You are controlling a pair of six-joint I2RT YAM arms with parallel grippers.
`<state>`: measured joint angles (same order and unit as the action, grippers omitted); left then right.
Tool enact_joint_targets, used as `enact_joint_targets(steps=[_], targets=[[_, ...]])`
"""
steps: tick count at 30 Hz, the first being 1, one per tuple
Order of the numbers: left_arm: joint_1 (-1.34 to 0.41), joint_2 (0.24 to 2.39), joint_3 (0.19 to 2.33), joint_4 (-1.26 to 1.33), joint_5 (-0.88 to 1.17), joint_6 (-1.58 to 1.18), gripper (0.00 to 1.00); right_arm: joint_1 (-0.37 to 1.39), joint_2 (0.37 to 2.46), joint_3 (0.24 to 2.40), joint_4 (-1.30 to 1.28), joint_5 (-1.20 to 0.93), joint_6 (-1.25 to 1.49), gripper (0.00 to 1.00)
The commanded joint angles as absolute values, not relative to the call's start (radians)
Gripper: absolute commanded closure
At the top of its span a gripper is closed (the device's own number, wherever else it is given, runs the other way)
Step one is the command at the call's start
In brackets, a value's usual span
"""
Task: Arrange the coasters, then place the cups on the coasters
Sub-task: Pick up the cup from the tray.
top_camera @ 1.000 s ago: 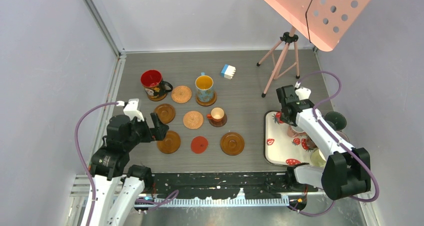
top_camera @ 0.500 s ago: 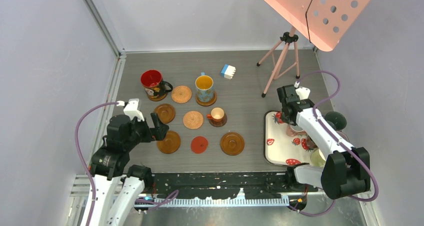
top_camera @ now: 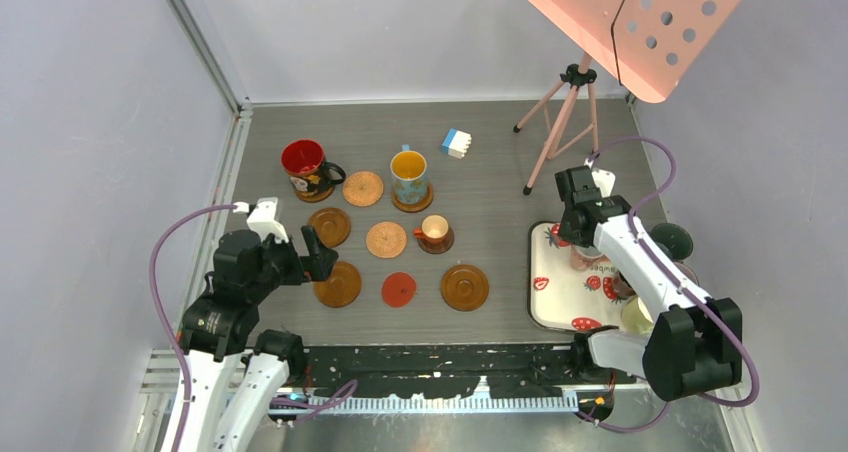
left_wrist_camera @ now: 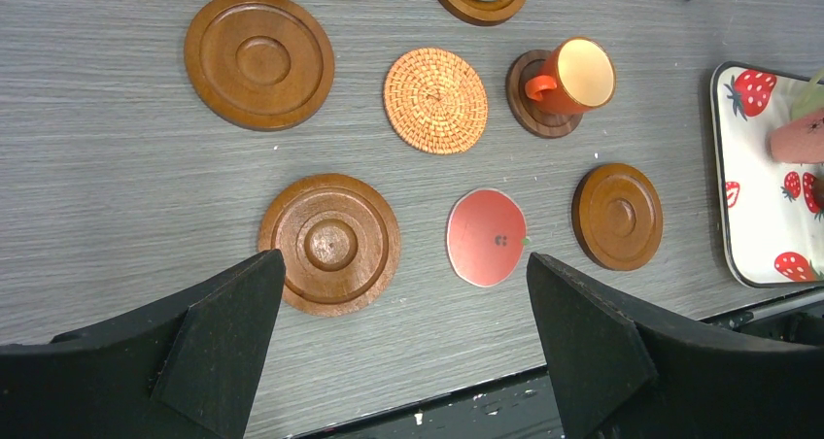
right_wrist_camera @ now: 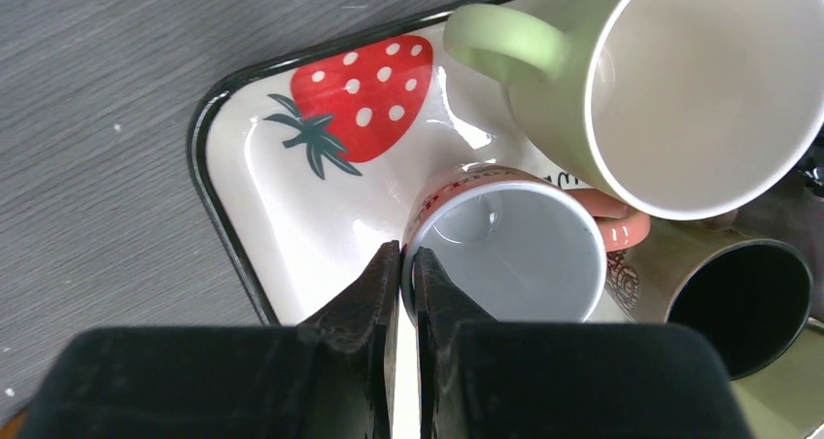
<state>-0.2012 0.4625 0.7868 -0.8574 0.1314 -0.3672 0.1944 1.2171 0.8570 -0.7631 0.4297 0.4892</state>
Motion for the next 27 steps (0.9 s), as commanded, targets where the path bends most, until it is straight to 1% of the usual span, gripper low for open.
enact_joint_targets(steps=[1, 7, 11, 18, 23, 27], targets=[[-0.203, 0.456, 0.787, -0.837, 0.124, -0.373, 0.01, 0.197, 1.143, 0.958, -0.772, 0.422, 0.44, 0.95], [-0.203, 0.448, 0.788, -0.843, 0.11, -0.374, 0.01, 0.231, 1.115, 1.018, -0.793, 0.384, 0.414, 0.95], [-0.203, 0.449, 0.789, -0.845, 0.104, -0.376, 0.01, 0.286, 1.128, 1.062, -0.805, 0.386, 0.392, 0.94], [-0.204, 0.444, 0.795, -0.858, 0.071, -0.382, 0.01, 0.443, 1.161, 1.094, -0.75, 0.374, 0.319, 0.95], [-0.204, 0.43, 0.786, -0.85, 0.058, -0.388, 0.01, 0.562, 1.188, 1.102, -0.669, 0.308, 0.21, 0.95], [-0.204, 0.44, 0.788, -0.852, 0.054, -0.39, 0.01, 0.604, 1.217, 1.126, -0.635, 0.25, 0.149, 0.95]])
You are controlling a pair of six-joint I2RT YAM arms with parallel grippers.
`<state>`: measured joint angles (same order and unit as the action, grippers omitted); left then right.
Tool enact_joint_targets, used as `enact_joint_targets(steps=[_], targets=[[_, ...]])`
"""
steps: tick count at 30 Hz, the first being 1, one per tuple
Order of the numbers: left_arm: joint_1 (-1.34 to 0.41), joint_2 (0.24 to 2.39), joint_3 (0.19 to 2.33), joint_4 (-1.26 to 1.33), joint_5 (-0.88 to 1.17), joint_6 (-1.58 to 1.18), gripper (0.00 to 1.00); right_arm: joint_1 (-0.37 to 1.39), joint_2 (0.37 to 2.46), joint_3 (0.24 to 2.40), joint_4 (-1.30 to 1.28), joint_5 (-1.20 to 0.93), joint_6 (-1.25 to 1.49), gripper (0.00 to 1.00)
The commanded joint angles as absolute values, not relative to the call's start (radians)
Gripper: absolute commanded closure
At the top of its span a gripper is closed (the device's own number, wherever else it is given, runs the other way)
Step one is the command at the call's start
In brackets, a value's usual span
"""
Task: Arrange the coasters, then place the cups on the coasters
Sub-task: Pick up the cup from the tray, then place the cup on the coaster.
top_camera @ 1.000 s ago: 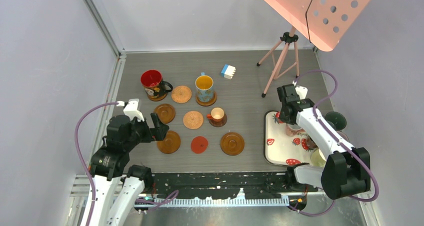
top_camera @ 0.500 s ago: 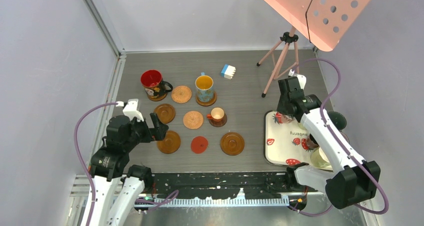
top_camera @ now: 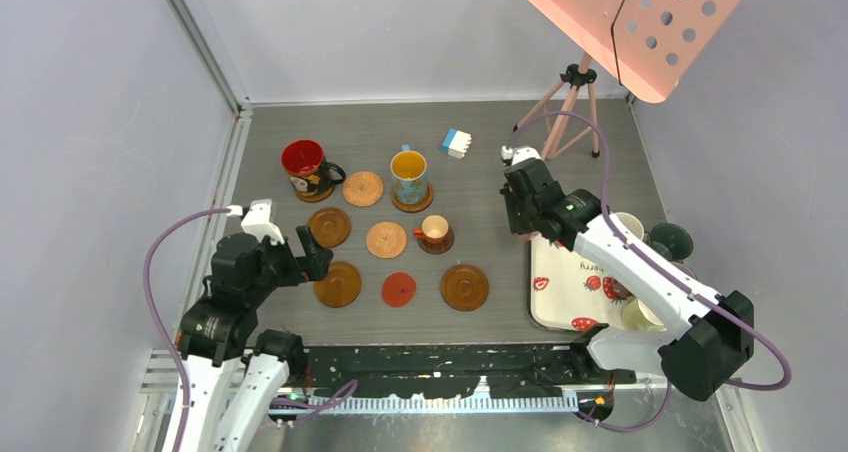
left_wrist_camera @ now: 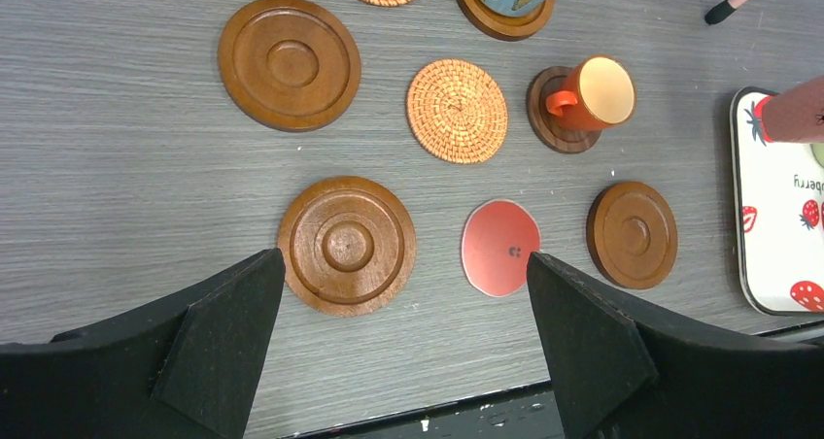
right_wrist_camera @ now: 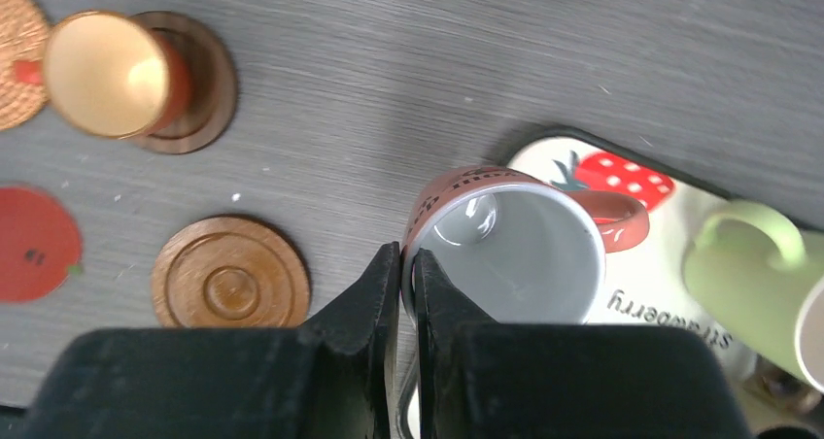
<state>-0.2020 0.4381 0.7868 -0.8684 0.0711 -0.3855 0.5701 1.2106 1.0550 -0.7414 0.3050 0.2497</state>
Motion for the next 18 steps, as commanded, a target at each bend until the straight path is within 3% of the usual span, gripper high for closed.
enact_joint_targets(steps=[1, 18], targets=[[-0.204, 0.446, 0.788, -0.853, 0.056, -0.39, 0.01, 0.61, 1.219, 1.131, -0.629, 0.227, 0.127, 0.95], [-0.204, 0.481, 0.795, -0.859, 0.061, -0.383, 0.01, 0.706, 1.181, 1.149, -0.518, 0.08, -0.172, 0.95]])
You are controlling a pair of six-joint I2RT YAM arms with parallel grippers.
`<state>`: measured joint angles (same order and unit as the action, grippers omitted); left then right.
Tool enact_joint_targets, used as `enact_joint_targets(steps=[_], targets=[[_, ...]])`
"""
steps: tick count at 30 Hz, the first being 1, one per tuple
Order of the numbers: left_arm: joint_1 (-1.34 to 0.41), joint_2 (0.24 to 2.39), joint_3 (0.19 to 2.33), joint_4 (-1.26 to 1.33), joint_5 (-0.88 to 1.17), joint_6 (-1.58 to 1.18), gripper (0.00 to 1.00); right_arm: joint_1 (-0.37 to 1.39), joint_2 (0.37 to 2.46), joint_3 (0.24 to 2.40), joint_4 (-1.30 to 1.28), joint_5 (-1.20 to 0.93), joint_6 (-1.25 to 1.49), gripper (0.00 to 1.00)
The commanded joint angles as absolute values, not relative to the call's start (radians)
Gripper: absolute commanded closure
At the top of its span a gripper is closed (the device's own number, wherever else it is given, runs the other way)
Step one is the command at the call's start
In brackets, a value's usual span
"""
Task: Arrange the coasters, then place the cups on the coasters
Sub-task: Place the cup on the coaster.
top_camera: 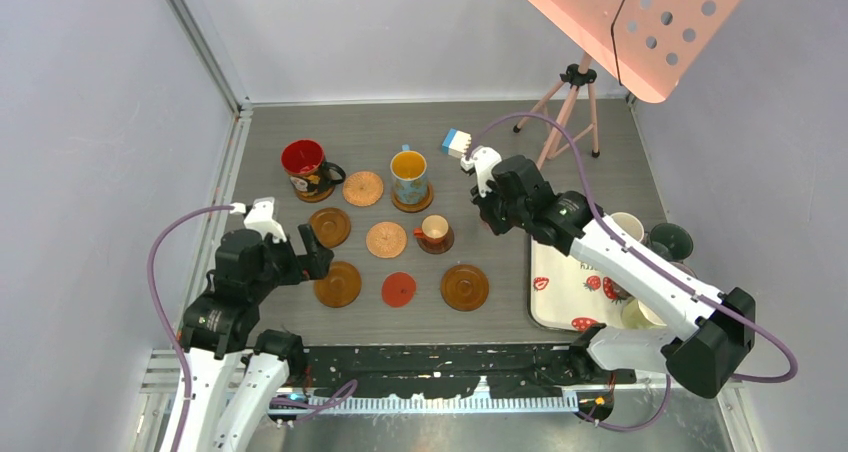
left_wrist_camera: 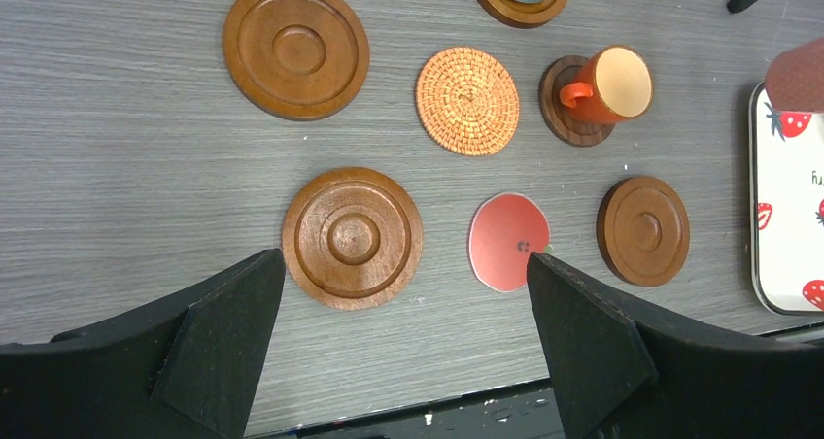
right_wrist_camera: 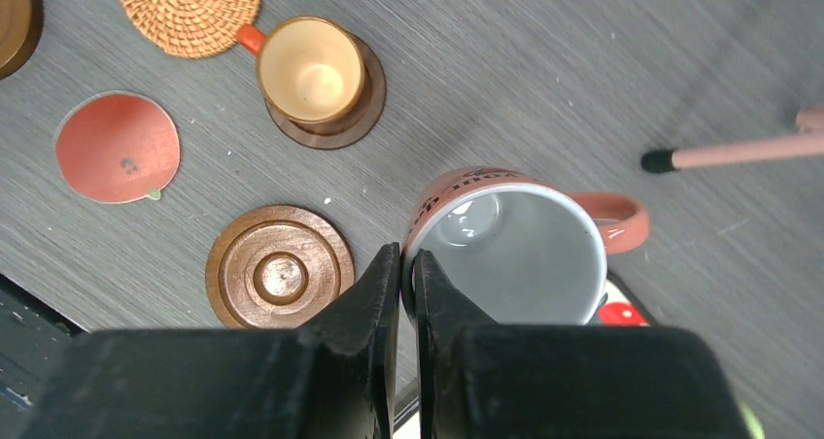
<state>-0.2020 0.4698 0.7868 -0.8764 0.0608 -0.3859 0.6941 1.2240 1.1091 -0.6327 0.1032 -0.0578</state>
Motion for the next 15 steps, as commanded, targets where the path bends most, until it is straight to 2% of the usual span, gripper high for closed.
enact_joint_targets(steps=[1, 6, 15], targets=[[-0.204, 0.48, 0.793, -0.857, 0.066, -0.383, 0.01, 0.706, 1.188, 1.149, -0.516, 0.089, -0.176, 0.95], [-0.204, 0.466, 0.786, -0.849, 0.063, -0.385, 0.01, 0.706, 1.305, 1.204, -0.584, 0.123, -0.138, 0.95], [-0.204, 0.481, 0.791, -0.857, 0.076, -0.379, 0.01, 0.706, 1.396, 1.132, -0.558, 0.167, -0.035, 0.95]])
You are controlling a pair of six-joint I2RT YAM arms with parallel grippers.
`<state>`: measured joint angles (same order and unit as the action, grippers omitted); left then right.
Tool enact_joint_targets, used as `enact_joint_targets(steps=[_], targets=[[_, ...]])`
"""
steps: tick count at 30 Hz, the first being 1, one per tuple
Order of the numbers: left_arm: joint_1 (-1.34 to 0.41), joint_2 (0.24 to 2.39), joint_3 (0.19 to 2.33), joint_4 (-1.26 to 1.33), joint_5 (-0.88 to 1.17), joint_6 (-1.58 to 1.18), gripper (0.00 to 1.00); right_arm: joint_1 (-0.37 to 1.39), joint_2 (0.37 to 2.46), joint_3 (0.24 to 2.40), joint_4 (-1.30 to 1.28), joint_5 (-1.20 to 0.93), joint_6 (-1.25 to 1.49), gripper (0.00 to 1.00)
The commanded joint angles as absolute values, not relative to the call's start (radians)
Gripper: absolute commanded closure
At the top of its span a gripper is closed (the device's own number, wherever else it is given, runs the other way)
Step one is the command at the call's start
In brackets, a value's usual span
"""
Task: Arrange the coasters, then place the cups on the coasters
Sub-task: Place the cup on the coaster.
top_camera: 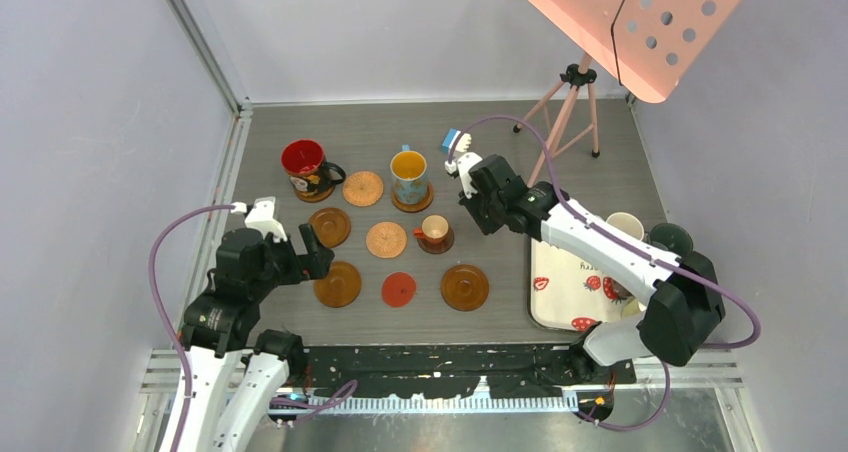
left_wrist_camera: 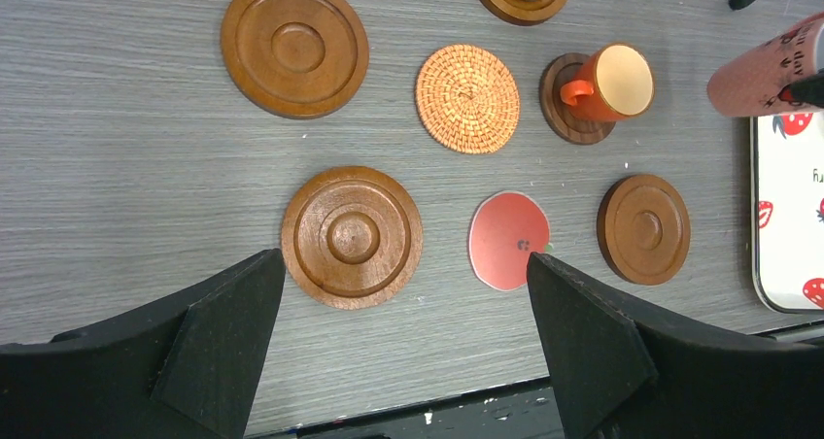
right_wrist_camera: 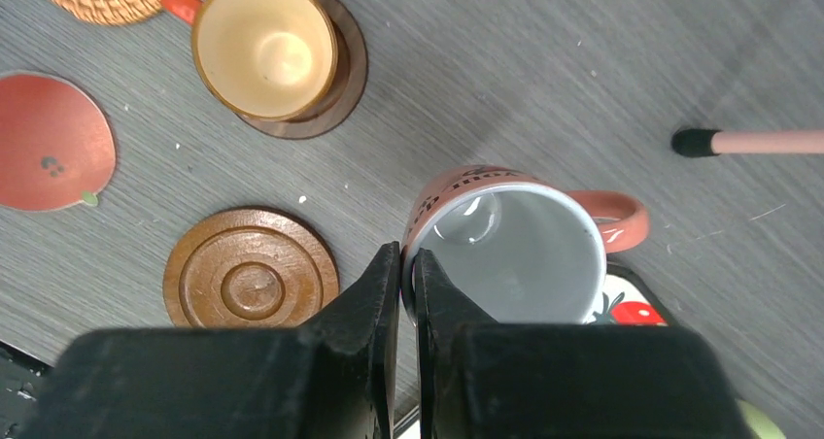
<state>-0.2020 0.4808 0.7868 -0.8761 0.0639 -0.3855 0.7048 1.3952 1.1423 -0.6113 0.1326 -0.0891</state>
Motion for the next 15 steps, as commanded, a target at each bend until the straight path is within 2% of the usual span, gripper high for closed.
enact_joint_targets(steps=[1, 8, 15], targets=[[-0.204, 0.478, 0.789, -0.853, 0.078, -0.378, 0.01, 0.706, 1.399, 1.125, -0.556, 0.168, -0.027, 0.95], [-0.204, 0.483, 0.789, -0.852, 0.079, -0.376, 0.01, 0.706, 1.427, 1.025, -0.464, 0.175, 0.09, 0.95], [-0.204, 0.482, 0.785, -0.846, 0.082, -0.374, 0.01, 0.706, 1.453, 1.016, -0.456, 0.187, 0.132, 0.95]])
